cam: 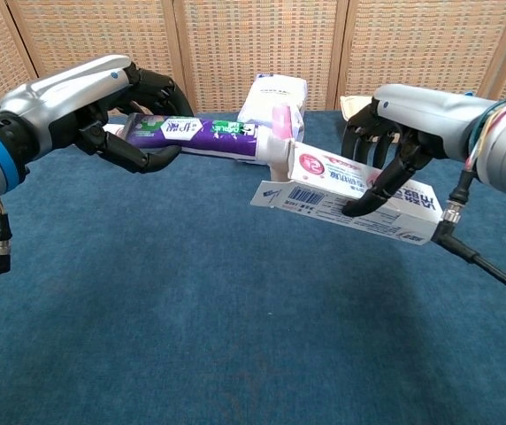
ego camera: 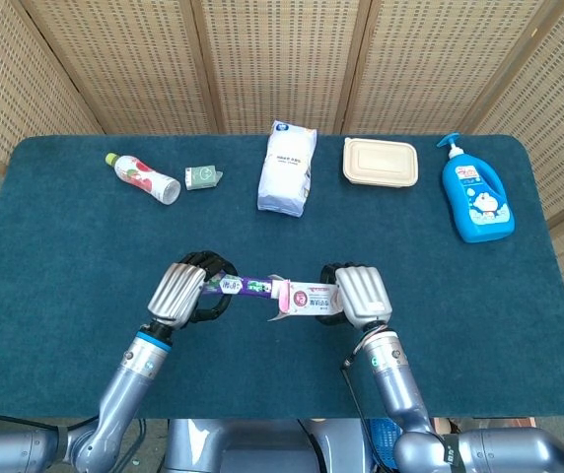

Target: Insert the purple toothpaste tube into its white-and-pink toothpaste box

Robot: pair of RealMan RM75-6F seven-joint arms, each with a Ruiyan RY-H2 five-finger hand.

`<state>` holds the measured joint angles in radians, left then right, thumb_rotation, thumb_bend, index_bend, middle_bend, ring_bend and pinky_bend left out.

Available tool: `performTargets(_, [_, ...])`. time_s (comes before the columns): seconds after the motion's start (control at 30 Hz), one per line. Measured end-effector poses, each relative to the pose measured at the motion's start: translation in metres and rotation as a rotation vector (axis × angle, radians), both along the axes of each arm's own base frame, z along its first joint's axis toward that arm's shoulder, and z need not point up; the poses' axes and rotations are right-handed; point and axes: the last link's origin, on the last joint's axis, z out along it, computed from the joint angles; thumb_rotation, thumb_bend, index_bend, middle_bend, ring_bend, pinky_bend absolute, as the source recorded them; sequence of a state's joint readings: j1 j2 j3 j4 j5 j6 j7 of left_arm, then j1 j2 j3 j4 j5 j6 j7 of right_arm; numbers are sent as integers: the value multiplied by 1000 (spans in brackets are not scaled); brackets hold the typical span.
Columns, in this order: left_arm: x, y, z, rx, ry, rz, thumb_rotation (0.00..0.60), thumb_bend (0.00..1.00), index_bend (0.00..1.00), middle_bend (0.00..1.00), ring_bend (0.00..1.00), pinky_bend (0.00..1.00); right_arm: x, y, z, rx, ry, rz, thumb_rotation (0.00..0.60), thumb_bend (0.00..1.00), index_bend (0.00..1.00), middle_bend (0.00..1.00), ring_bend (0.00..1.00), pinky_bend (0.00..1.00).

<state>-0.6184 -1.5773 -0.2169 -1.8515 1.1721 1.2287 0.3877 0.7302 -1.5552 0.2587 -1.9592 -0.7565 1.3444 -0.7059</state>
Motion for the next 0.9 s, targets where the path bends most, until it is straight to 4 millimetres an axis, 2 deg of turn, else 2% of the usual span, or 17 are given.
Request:
performTargets(0.47, [-1,3,13,23,12,2,600,549,837,410,260,254,0,-1,3,-3,-7,-5,600,138,607,489,419,476])
performTargets(0.9, [2,-1,0,-10,4,1,600,549,837,410,260,254,1,1,1,3,-8,-2,600,139,607,489,420,476])
